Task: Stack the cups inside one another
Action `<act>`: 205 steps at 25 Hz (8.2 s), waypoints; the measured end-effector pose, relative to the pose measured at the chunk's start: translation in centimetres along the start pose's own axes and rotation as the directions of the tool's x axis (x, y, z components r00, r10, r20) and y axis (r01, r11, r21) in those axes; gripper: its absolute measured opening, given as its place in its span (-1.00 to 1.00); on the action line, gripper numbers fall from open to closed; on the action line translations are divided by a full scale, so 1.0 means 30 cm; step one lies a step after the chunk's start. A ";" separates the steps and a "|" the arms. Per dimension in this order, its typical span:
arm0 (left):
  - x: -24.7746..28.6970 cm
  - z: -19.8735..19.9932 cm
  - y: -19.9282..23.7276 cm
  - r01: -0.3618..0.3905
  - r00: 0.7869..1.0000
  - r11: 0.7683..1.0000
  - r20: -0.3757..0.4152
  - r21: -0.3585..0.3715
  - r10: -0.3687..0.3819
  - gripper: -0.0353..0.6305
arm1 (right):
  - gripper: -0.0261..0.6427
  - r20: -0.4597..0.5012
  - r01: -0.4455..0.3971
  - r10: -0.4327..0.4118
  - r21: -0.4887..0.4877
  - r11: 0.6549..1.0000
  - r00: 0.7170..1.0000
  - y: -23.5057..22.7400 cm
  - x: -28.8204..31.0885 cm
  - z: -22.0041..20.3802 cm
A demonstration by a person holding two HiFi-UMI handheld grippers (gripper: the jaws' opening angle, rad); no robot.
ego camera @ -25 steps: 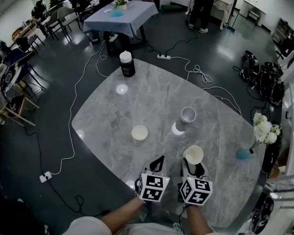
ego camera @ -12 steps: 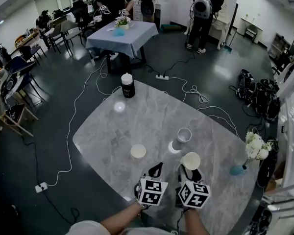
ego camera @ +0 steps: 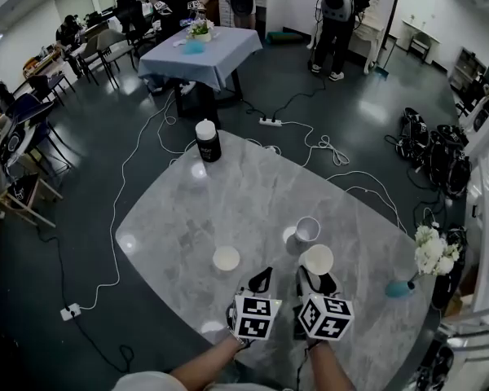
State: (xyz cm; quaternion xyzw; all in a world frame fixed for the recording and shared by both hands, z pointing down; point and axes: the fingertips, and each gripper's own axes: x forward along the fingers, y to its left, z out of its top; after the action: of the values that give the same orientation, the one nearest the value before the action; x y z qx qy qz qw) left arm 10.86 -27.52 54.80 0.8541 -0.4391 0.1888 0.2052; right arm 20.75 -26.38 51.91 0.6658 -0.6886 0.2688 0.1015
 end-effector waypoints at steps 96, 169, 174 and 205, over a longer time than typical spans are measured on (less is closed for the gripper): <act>-0.433 -0.019 -0.022 0.029 0.995 0.999 0.098 0.037 -0.032 -0.91 | -0.80 0.132 0.109 -0.100 -0.061 0.992 0.986 0.117 -0.430 -0.073; -0.411 -0.275 0.446 -0.343 0.939 0.916 -0.054 -0.206 0.339 -0.91 | -0.45 -0.192 -0.345 0.314 -0.154 0.926 0.930 0.478 0.117 -0.306; -0.392 -0.309 0.483 -0.367 0.930 0.903 -0.076 -0.225 0.359 -0.91 | -0.39 -0.230 -0.384 0.340 -0.187 0.904 0.912 0.512 0.186 -0.331; -0.286 -0.433 0.622 -0.400 0.916 0.856 -0.149 -0.328 0.371 -0.91 | -0.29 -0.317 -0.450 0.355 -0.311 0.837 0.880 0.607 0.434 -0.435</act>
State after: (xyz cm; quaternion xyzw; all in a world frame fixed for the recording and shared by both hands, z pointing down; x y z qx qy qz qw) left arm -11.08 -24.92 64.91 0.6897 -0.6192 0.1787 0.3302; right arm -0.99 -31.58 64.99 0.4343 -0.8341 0.2279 0.2525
